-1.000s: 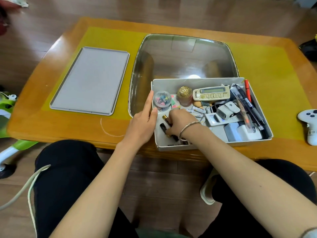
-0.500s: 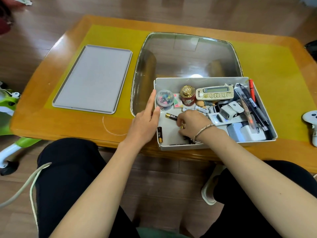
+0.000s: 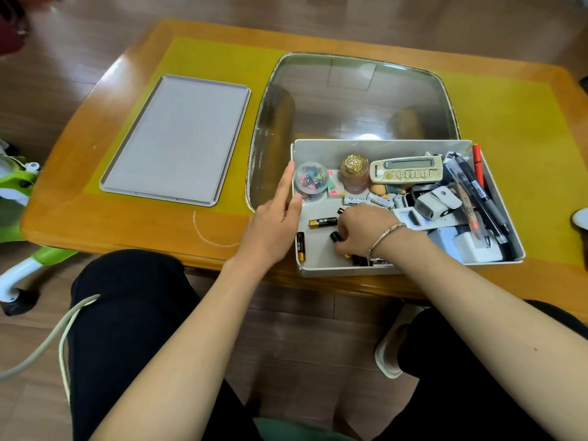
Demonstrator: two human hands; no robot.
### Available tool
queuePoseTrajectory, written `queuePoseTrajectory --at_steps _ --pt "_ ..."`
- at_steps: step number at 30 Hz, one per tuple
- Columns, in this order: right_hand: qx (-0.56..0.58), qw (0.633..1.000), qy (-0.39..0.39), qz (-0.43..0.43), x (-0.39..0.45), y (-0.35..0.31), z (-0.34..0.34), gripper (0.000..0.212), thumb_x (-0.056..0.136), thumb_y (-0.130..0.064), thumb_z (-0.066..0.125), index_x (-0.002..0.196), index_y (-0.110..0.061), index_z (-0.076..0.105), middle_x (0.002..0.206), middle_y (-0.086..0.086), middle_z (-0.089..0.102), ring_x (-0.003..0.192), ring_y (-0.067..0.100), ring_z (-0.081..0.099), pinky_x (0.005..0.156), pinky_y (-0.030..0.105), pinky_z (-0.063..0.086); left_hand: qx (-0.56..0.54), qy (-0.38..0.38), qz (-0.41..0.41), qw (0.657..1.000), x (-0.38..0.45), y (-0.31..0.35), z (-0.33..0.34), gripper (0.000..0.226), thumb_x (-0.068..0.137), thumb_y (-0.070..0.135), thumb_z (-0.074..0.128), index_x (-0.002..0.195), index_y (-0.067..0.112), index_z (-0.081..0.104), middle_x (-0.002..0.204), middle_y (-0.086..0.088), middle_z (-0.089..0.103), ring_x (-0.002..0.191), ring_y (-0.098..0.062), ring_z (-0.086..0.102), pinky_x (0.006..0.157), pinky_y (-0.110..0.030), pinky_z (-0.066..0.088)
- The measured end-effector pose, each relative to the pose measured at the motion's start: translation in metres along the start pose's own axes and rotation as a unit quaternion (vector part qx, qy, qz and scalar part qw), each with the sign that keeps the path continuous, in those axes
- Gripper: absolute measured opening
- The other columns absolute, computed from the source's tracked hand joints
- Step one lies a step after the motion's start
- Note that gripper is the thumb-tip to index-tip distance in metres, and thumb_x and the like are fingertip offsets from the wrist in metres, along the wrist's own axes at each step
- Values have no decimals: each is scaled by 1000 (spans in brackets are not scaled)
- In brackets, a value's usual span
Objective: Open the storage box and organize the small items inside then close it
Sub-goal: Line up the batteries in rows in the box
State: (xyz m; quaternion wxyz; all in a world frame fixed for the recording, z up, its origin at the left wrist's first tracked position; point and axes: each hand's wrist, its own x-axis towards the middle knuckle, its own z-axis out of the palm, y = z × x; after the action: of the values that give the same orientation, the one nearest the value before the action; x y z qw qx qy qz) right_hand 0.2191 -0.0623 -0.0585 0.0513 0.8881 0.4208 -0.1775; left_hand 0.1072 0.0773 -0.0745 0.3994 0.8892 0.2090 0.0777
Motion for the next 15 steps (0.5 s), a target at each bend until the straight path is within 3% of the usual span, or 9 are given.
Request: queuePoseTrajectory --at_steps 3,5,9,11,15 --pt "43 999 23 21 3 -3 3 14 78 -34 64 82 -21 60 92 3 63 86 23 59 64 28 41 2 0 -3 1000 0 -1 1 53 104 41 22 148 49 -5 104 -2 63 82 -16 59 69 -42 53" --pt "49 998 32 19 7 -7 6 24 80 -33 65 96 -16 60 100 6 62 93 26 58 68 31 44 2 0 -3 1000 0 -1 1 53 103 42 22 148 49 -5 103 -1 62 81 -16 58 66 -38 51" --pt "104 994 33 15 14 -15 7 37 81 -33 69 111 -15 58 106 8 63 99 27 58 80 34 47 4 8 -2 1000 1 -1 2 53 103 41 22 149 47 -4 79 5 54 66 -8 51 53 -29 37" --pt "135 990 41 11 14 -19 7 33 80 -34 71 106 -16 61 96 6 65 93 23 60 80 31 47 1 11 -4 1000 0 -3 2 53 103 41 23 148 48 -3 75 7 52 63 -7 48 51 -28 34" --pt "242 970 -17 -16 9 -27 7 29 80 -33 71 107 -23 63 65 -4 66 57 9 63 71 26 53 6 15 -2 1000 1 -3 4 53 103 41 23 148 48 -4 75 9 52 63 -7 50 50 -27 34"
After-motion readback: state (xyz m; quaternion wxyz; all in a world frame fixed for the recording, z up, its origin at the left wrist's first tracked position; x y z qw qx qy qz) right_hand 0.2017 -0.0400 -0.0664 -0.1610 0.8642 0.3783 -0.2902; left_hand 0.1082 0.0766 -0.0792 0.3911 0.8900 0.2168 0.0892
